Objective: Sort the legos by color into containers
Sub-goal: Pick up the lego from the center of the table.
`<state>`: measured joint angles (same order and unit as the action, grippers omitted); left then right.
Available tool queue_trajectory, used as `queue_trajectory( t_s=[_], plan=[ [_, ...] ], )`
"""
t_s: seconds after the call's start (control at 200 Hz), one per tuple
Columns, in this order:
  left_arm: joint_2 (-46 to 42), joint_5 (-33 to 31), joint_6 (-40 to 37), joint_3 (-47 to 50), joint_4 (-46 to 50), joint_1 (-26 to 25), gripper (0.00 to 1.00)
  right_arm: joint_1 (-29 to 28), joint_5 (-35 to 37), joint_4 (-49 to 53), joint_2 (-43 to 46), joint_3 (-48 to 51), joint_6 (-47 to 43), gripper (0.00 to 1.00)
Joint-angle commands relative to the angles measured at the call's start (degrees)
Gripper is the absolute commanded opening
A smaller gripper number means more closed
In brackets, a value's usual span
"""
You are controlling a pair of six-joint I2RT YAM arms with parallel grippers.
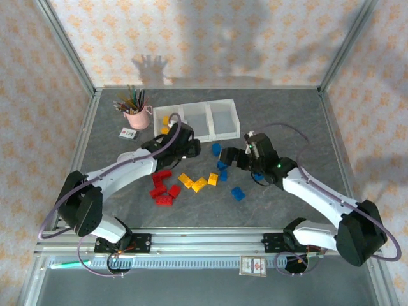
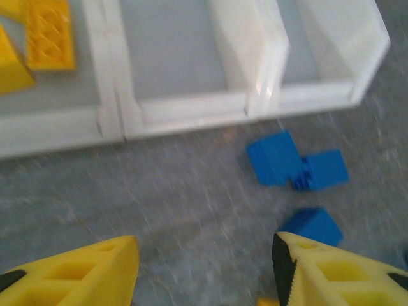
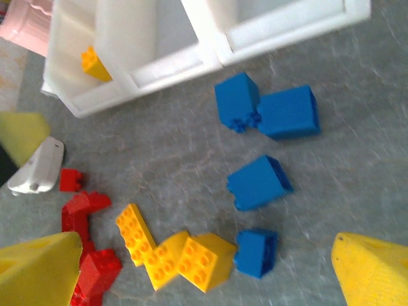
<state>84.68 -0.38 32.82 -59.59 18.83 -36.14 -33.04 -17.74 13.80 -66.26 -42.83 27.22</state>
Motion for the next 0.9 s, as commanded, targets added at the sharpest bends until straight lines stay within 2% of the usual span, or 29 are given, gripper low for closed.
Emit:
queue_trajectory(
  t_s=[0.0, 0.115, 0.325, 0.581, 0.711, 0.896],
  plan=[
    [-1.9, 1.3, 3.5, 2.4, 0.9, -4.1, 0.60, 0.3, 1.9, 3.9, 3.2, 2.5, 0.9, 1.00],
    [-0.9, 0.5, 4.9, 2.3, 1.4, -8.5, 0.63, 0.4, 2.7, 5.1, 5.3, 4.9, 2.2, 1.00],
    [4.0, 0.3, 5.4, 0.2, 1.1, -13.3, 0.69, 0.6, 3.9, 6.4, 8.4, 7.7, 4.5, 1.00],
    [11.9, 1.6, 3.4, -3.4, 0.8, -15.5, 0.71, 0.8, 5.1, 7.1, 12.1, 10.5, 6.0, 1.00],
    [15.2, 0.1, 2.9, -5.3, 2.4, -15.7, 0.70, 0.9, 5.0, 6.9, 13.1, 11.2, 5.9, 1.00],
    [18.8, -0.7, 2.3, -6.6, 2.6, -15.7, 0.66, 0.9, 4.6, 6.5, 13.3, 11.5, 5.6, 1.00]
  ],
)
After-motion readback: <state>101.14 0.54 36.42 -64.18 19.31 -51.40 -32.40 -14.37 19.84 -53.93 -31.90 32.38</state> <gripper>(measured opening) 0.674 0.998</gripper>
